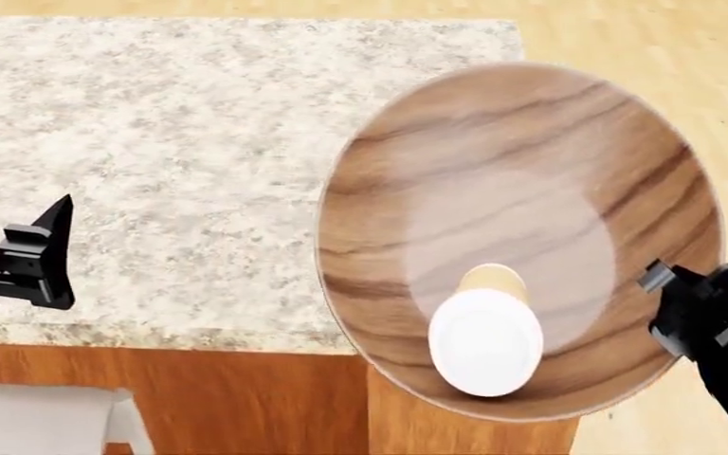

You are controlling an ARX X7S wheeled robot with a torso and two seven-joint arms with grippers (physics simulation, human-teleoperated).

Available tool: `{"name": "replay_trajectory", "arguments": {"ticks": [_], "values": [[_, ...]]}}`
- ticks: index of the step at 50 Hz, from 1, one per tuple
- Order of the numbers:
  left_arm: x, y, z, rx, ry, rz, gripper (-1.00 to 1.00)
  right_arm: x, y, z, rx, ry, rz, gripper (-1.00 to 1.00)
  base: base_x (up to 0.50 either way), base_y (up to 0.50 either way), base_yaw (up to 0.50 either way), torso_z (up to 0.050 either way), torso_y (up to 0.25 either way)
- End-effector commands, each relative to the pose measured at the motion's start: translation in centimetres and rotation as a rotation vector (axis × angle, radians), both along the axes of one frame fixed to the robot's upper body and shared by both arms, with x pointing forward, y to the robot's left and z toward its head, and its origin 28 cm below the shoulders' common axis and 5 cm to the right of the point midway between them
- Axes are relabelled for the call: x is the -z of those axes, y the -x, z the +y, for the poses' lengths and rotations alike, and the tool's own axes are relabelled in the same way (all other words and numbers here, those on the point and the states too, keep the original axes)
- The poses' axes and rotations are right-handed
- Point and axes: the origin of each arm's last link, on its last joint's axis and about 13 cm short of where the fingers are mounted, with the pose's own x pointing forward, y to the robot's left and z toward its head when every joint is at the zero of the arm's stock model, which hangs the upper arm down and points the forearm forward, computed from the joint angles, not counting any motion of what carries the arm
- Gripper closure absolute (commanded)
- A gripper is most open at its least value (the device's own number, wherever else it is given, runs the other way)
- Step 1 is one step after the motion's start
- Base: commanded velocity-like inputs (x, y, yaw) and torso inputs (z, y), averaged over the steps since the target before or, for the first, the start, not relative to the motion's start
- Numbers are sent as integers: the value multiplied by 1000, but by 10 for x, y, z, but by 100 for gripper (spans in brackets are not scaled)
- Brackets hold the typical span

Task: Place the cup inside the bowl on the dining table and move the bowl to any counter.

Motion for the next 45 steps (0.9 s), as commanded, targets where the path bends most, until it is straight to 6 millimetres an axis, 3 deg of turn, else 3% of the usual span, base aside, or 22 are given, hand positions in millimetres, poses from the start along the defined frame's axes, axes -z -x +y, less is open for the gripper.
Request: {"name": "replay_trajectory", "arguments": {"ticks": [1, 29, 35, 45], "values": [[-2, 1, 1, 1, -1, -2, -100, -2, 3, -1, -7, -17, -27, 100, 5, -500, 0, 0, 0], [2, 4, -4, 3, 7, 4, -100, 3, 10, -2, -3, -20, -23, 100, 5, -500, 0, 1, 0], [-3, 3, 4, 4, 9, -3, -100, 1, 12, -2, 0, -19, -29, 100, 5, -500, 0, 0, 2], [-6, 6, -2, 11, 9, -5, -100, -2, 13, -2, -2, -21, -38, 100, 5, -500, 0, 0, 0]]}}
